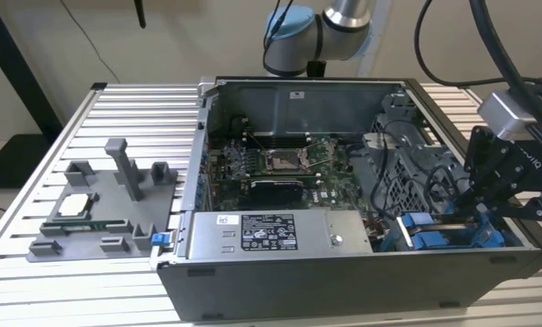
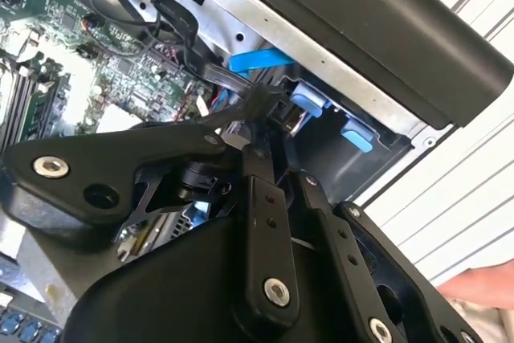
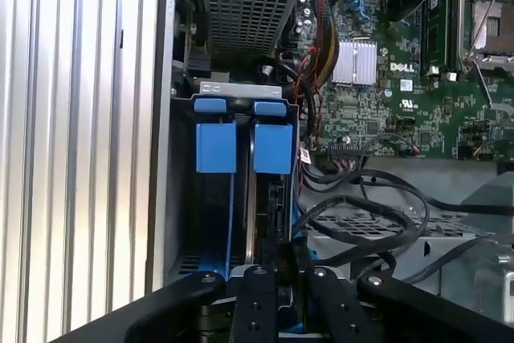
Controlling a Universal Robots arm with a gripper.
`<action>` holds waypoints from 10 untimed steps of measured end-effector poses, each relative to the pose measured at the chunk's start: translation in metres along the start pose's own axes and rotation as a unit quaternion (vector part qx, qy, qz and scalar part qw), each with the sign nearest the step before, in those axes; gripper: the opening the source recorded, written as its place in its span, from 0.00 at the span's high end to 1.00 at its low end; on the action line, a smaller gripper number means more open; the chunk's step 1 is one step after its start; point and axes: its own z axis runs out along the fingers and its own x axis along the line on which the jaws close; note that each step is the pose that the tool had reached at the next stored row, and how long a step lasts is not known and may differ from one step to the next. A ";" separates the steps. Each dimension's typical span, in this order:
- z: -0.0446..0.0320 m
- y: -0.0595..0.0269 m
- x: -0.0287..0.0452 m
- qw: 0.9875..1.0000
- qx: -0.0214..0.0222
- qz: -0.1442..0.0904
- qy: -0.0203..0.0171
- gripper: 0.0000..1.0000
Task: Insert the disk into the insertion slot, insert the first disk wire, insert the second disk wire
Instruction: 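Insert the first disk wire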
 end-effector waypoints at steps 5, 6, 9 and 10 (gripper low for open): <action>0.0007 0.0000 0.0001 1.000 0.001 0.008 -0.001 1.00; 0.0008 0.0000 0.0001 1.000 0.001 0.010 -0.001 1.00; 0.0012 0.0001 0.0002 1.000 0.002 0.015 -0.001 1.00; 0.0012 0.0002 0.0002 1.000 0.003 0.016 -0.001 1.00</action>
